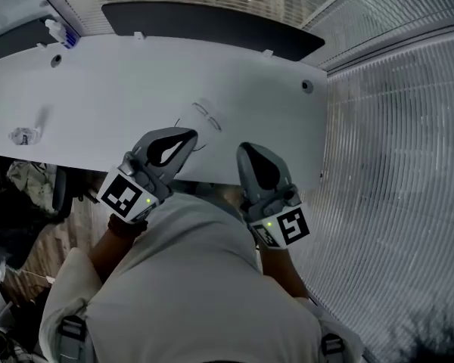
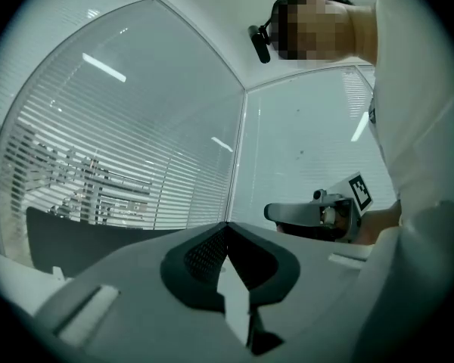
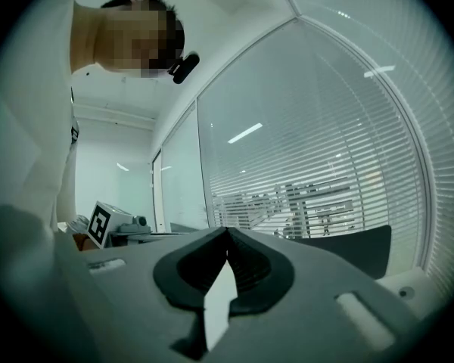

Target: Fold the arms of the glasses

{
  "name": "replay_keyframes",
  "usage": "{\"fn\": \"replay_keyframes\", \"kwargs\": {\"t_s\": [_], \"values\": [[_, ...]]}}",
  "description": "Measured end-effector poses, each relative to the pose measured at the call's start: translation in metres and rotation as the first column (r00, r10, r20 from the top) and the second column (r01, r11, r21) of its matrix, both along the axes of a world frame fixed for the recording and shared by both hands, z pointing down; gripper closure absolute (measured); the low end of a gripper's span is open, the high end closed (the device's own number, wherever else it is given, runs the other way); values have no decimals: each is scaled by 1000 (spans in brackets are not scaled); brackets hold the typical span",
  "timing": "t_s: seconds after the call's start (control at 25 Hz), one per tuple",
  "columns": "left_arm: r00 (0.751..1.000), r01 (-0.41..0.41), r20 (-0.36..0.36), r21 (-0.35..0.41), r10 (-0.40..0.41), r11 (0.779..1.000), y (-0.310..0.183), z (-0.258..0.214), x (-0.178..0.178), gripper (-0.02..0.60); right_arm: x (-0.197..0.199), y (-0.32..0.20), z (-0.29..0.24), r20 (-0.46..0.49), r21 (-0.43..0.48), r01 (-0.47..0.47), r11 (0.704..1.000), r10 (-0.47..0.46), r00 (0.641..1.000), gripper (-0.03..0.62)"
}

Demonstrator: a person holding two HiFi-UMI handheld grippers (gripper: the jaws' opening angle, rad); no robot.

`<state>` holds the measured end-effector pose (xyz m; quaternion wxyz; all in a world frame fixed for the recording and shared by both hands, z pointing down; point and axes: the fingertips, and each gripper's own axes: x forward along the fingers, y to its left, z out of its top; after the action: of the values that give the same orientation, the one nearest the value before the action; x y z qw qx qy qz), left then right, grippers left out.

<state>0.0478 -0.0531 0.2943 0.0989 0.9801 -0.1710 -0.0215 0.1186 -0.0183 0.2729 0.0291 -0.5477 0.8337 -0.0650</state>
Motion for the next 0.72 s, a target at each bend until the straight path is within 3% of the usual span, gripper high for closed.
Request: {"fn": "replay_keyframes", "kwargs": {"t_s": [0.36,0.72], "values": [[997,54,63,-116,-47,992,7,52,-7,578,-12,3,59,40,-146,71,987,-66,997,594],[982,45,188,-73,-31,996,-11,127,-10,578,-10,-24,123,-84,-256,58,965,-82,993,592]]}}
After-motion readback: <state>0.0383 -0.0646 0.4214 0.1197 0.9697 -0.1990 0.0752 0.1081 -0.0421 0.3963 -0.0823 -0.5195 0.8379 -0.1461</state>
